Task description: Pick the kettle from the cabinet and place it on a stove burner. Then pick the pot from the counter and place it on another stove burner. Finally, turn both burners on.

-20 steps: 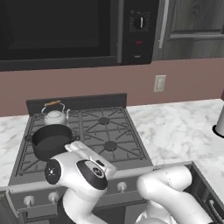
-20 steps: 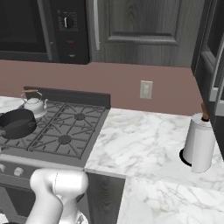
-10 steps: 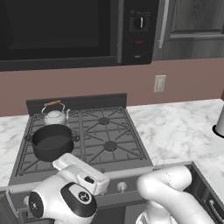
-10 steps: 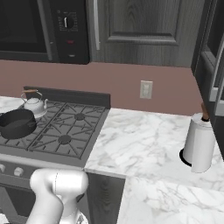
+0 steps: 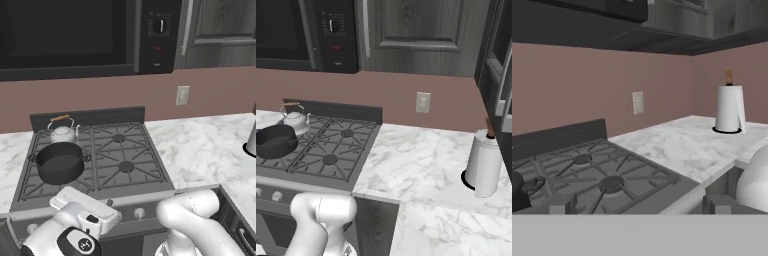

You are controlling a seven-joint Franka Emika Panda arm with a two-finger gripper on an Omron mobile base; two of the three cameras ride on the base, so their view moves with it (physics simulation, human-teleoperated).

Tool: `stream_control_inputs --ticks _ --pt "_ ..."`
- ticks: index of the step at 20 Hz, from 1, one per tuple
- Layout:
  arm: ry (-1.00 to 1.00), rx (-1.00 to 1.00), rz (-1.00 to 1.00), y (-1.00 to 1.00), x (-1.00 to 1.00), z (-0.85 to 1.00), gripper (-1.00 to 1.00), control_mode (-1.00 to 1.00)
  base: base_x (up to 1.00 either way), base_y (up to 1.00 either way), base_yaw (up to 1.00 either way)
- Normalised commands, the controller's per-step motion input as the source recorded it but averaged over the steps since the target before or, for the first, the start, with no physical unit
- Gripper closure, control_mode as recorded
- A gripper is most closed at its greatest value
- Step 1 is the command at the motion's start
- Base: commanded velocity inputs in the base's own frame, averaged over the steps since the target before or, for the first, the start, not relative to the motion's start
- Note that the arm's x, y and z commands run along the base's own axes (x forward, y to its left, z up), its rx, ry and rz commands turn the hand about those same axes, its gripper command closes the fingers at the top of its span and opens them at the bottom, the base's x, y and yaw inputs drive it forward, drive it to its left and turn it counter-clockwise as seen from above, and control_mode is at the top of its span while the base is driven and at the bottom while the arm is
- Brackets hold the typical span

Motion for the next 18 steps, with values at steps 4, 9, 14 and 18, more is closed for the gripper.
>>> stream_control_inputs --ticks 4,9,14,18 --pt "0.00 -0.07 0.02 0.08 -0.03 -0.28 -1.00 -1.00 0.00 0.00 0.00" --pt "0.00 -0.07 0.02 0.07 -0.08 -0.42 -1.00 -1.00 0.00 0.00 0.00" --pt "-0.01 -0.06 0.04 0.08 -0.02 -0.32 -1.00 -1.00 0.00 0.00 0.00" --pt "-0.02 -0.01 0.06 0.15 0.00 -0.19 -1.00 -1.00 0.00 0.00 0.00"
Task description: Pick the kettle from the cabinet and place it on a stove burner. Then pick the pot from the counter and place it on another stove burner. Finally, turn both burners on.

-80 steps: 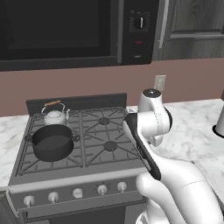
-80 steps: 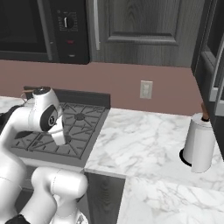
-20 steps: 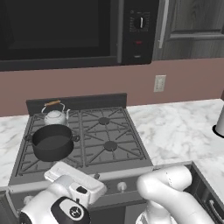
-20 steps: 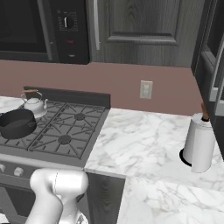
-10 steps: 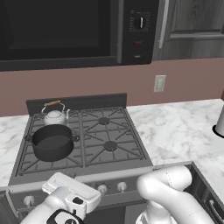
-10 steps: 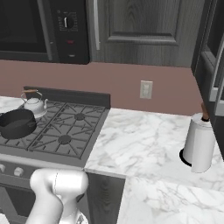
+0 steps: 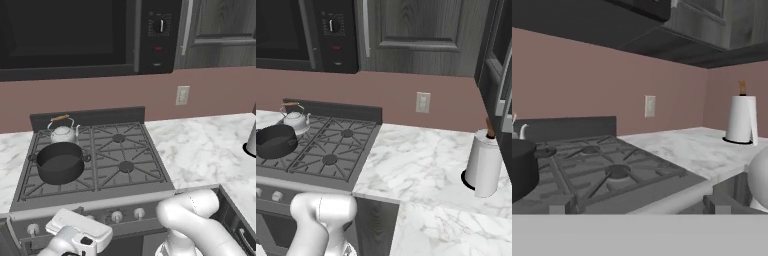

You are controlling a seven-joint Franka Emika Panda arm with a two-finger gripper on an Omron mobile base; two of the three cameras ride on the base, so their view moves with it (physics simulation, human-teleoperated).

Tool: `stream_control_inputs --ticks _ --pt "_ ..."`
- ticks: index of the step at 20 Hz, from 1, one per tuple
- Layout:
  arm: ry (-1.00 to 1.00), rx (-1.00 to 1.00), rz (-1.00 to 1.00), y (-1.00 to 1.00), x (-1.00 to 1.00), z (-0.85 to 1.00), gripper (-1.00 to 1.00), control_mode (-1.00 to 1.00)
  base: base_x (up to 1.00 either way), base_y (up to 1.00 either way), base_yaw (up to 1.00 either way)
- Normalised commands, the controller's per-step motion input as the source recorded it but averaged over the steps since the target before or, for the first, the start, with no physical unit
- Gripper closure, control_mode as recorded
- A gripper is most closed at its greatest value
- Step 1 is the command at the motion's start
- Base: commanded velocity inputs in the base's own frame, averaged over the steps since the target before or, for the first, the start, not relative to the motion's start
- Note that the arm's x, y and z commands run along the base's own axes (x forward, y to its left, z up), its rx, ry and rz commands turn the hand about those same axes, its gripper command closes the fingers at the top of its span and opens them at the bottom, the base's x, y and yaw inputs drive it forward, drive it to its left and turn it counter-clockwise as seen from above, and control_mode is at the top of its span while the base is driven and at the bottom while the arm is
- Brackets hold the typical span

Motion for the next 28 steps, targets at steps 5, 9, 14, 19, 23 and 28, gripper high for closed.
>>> stream_control_inputs --ticks 5,9,14,19,23,28 --pt "-0.05 0.00 0.07 0.13 0.00 -0.20 -1.00 -1.00 0.00 0.00 0.00" --pt "-0.05 0.00 0.09 0.08 0.00 -0.23 -1.00 -1.00 0.00 0.00 0.00" --pt "-0.04 -0.01 0.08 0.09 0.00 -0.27 -1.00 -1.00 0.00 0.00 0.00" --pt "-0.01 -0.01 0.07 0.11 0.05 -0.29 -1.00 -1.00 0.00 0.00 0.00" --pt "0.00 0.00 0.09 0.03 0.10 -0.24 -1.00 -1.00 0.00 0.00 0.00" --pt "-0.01 0.00 0.10 0.05 0.14 -0.22 -1.00 -1.00 0.00 0.00 0.00"
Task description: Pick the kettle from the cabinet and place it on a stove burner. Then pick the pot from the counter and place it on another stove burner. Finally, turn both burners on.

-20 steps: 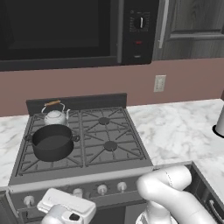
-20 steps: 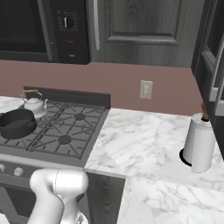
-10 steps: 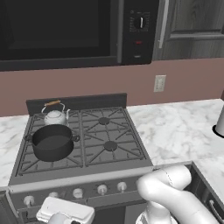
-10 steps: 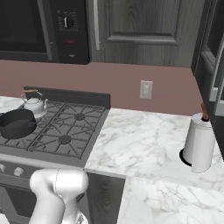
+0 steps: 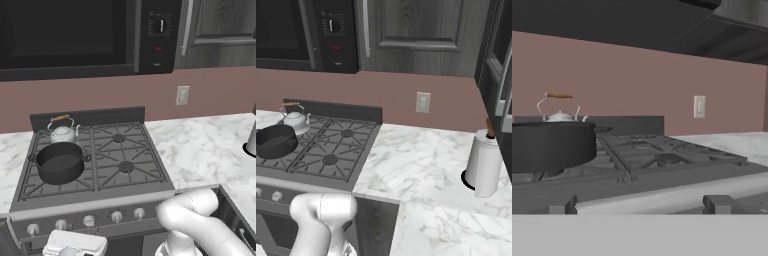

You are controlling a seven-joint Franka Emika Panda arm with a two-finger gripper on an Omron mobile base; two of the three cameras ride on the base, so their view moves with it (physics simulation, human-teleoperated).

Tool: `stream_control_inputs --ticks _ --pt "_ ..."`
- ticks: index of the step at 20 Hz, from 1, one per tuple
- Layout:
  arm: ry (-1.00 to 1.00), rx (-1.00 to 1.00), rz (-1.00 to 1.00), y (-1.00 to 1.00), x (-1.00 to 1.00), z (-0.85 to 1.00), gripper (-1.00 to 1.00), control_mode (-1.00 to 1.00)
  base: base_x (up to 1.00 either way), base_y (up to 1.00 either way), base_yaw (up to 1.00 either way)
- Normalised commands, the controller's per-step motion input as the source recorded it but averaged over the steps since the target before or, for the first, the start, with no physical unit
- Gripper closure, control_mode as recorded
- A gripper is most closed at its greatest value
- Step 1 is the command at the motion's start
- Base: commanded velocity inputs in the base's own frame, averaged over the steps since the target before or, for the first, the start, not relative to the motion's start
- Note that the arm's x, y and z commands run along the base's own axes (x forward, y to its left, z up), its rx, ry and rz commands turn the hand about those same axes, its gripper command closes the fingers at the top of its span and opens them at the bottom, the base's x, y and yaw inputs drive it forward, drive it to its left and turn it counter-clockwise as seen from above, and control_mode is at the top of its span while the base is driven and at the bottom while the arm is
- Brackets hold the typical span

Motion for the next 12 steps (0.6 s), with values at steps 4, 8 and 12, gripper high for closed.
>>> stream_control_inputs --ticks 4,8,12 --pt "0.00 0.00 0.08 0.11 0.16 -0.22 -1.00 -1.00 0.00 0.00 0.00" --pt "0.00 0.00 0.06 0.16 0.17 -0.24 -1.00 -1.00 0.00 0.00 0.00" --pt "0.00 0.00 0.04 0.24 0.15 -0.25 -1.00 -1.00 0.00 0.00 0.00"
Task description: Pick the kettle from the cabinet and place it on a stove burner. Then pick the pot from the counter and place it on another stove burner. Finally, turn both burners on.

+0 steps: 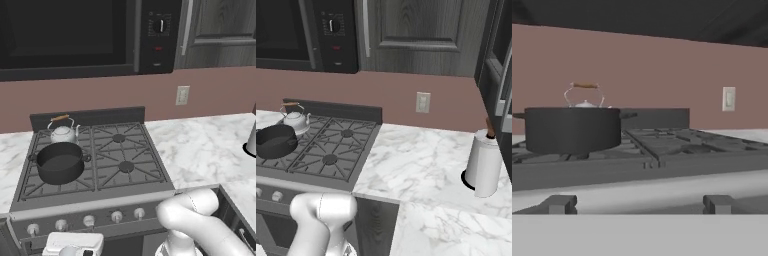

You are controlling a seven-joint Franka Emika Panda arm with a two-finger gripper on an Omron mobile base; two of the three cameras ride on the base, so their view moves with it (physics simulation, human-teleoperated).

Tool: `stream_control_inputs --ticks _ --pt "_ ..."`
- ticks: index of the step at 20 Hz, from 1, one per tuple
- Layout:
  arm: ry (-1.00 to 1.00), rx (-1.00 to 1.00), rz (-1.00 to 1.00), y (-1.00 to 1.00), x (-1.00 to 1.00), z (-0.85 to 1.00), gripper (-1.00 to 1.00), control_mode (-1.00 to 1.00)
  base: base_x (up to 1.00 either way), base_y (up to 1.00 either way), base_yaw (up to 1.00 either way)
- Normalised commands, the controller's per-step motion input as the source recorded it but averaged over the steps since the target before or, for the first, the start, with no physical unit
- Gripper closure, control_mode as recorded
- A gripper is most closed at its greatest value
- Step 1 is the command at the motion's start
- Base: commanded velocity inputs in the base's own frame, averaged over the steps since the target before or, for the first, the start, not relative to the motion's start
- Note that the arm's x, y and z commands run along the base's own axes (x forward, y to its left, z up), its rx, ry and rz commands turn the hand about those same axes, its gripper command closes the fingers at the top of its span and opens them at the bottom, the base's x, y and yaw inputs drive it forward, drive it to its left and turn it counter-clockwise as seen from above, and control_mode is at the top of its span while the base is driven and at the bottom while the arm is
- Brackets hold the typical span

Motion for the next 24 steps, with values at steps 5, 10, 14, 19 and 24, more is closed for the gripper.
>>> stream_control_inputs --ticks 5,10,14,19,24 --pt "0.00 0.00 0.03 0.25 0.09 -0.26 -1.00 -1.00 0.00 0.00 0.00" --pt "0.00 0.00 0.02 0.20 0.10 -0.26 -1.00 -1.00 0.00 0.00 0.00" --pt "-0.01 0.00 0.01 0.07 0.15 -0.23 -1.00 -1.00 0.00 0.00 0.00" --pt "0.00 0.00 0.01 0.11 0.17 -0.26 -1.00 -1.00 0.00 0.00 0.00" --pt "0.00 0.00 0.01 0.21 0.18 -0.21 -1.00 -1.00 0.00 0.00 0.00"
